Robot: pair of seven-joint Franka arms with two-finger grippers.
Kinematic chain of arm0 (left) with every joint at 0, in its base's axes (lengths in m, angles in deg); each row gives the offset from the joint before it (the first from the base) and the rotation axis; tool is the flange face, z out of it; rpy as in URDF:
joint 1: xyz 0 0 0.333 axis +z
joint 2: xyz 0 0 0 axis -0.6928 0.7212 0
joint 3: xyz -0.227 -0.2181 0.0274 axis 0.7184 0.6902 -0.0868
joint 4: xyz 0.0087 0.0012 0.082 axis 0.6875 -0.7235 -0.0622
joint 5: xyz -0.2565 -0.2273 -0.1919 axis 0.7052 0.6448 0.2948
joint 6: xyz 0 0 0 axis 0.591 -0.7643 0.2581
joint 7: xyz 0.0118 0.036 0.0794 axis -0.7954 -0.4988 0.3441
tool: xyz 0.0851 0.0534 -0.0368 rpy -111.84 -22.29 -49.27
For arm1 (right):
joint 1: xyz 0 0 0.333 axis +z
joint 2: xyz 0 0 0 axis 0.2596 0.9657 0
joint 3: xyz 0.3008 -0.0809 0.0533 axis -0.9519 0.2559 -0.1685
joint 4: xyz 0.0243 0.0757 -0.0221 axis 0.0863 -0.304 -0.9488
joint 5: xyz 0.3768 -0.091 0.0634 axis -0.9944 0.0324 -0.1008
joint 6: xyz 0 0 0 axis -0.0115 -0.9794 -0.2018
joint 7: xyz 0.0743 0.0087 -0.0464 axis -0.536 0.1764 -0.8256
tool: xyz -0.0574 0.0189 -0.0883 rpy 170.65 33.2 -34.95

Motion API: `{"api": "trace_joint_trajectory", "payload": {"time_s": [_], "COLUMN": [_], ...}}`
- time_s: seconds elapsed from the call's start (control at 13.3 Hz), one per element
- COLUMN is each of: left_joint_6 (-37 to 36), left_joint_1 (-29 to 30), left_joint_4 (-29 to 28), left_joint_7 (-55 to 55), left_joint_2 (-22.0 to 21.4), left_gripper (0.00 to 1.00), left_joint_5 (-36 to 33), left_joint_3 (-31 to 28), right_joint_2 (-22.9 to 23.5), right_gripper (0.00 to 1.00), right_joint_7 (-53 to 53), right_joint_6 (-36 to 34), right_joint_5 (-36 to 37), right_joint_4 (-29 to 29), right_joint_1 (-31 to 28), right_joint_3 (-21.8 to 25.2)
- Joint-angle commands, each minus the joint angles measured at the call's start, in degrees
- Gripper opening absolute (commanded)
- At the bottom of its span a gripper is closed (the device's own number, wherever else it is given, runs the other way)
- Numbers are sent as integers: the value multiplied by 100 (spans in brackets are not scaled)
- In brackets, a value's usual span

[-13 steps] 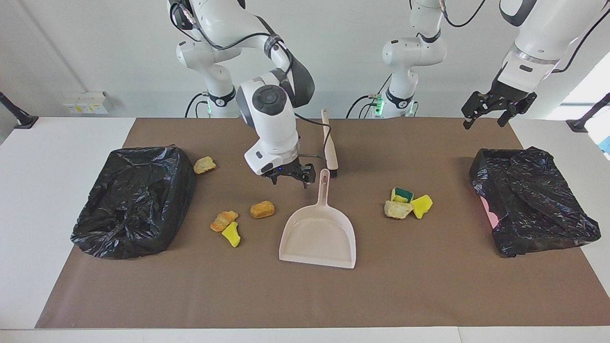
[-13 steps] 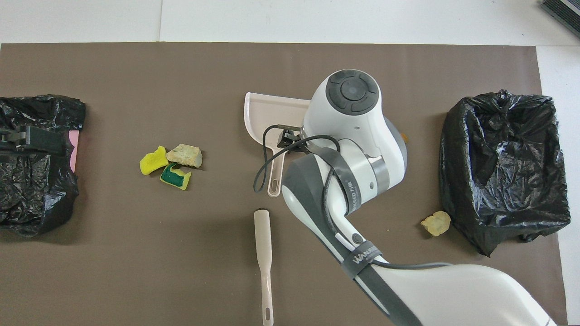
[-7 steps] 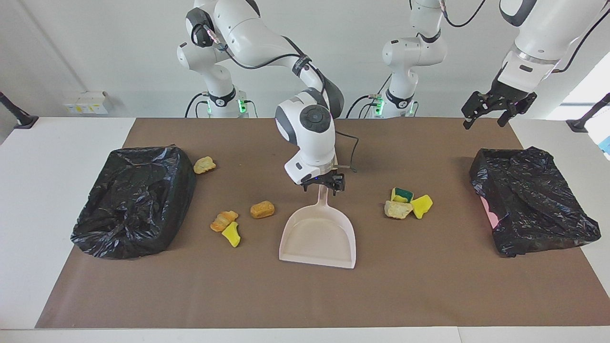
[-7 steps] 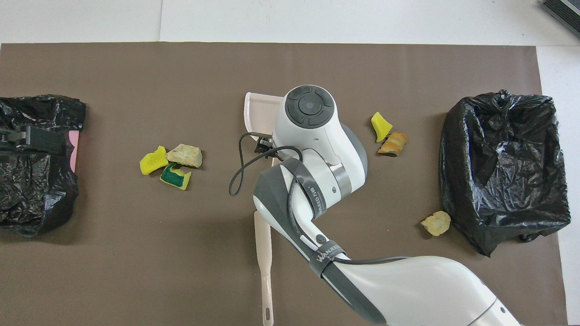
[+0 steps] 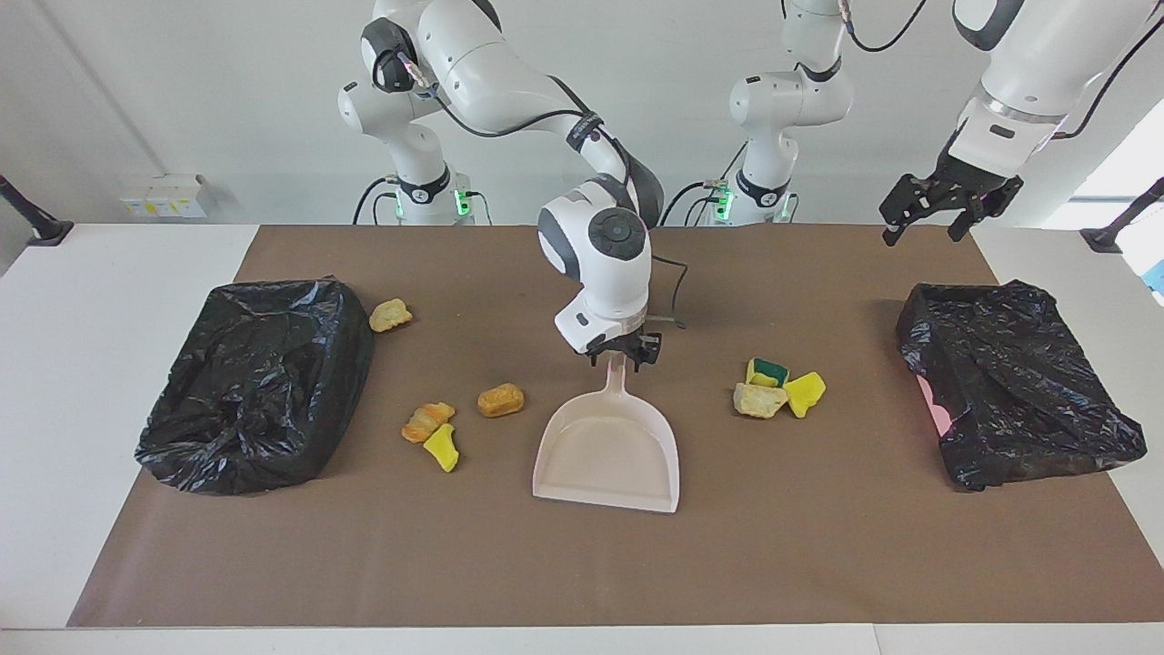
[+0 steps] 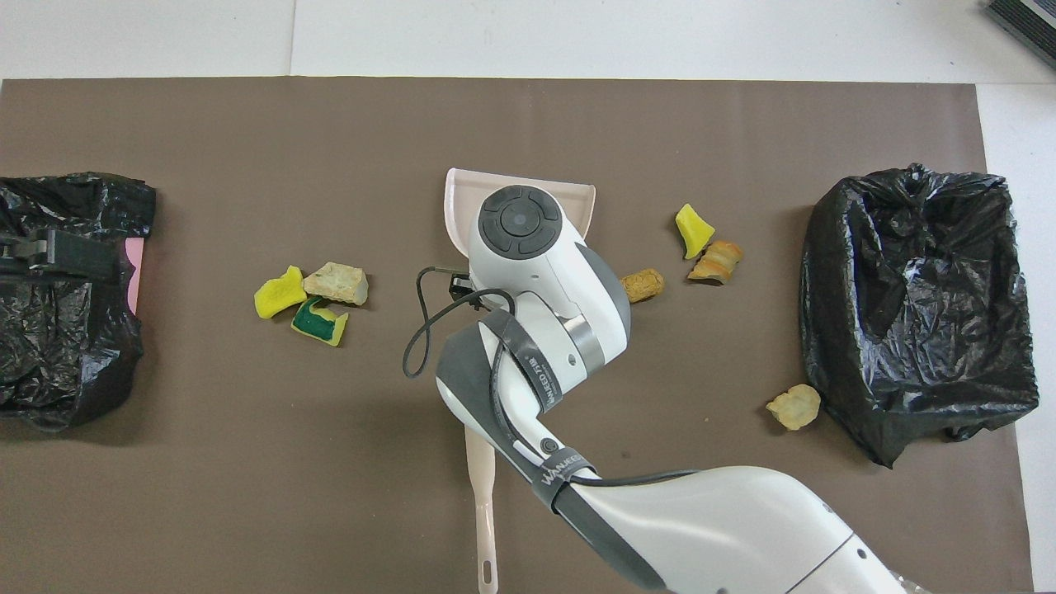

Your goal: Sweep and dump trash in bin

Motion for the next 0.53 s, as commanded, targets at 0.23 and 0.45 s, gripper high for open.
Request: {"api": "trace_joint_trajectory", "payload": {"time_s": [0.23,0.45], "left_joint_6": [530,725], "left_joint_1": [-51,-68], "left_joint_4": [-113,-367], "left_joint_7": [60,-1], "left_joint_2": [-59,-146], "left_gripper": [100,100], "left_joint_5": [135,319], "left_joint_3": [84,101], "right_joint_2": [-111,-119], "right_gripper": [0,0], "right_joint_7": [-208,-578], "right_joint_6": [57,22], "right_joint_5": [408,671], "right_joint_4": [-169,-73], "right_joint_1": [14,-21], "right_joint_3": [-14,-6]}}
